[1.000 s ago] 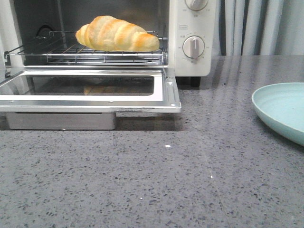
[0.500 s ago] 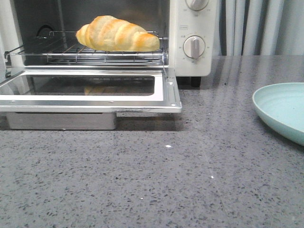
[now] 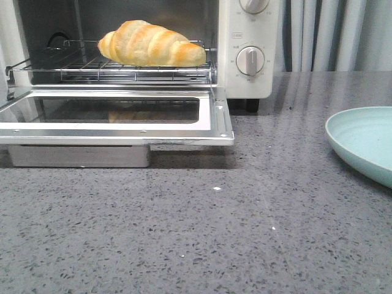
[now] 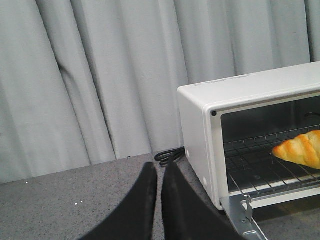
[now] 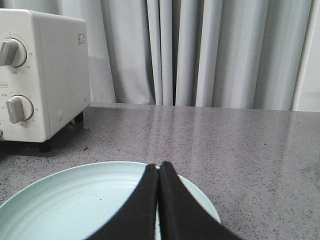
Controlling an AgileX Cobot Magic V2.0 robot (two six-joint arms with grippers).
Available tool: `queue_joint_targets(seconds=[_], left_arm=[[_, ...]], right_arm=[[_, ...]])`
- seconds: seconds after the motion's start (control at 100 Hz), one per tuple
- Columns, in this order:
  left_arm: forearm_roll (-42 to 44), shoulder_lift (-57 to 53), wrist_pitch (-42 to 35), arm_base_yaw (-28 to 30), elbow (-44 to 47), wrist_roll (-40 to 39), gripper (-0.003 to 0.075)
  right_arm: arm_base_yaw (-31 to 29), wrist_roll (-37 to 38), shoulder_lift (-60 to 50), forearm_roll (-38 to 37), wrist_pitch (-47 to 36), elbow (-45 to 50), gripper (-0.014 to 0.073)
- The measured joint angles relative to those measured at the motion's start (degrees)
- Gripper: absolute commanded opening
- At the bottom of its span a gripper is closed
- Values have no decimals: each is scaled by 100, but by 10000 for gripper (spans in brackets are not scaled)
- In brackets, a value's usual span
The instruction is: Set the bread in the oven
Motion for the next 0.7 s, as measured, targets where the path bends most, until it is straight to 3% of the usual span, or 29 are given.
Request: queue_joint_targets(seconds=[0.7], left_arm=[[0,0,0,0,0,0,-20]], right_arm=[[0,0,0,180,35,0,-44]])
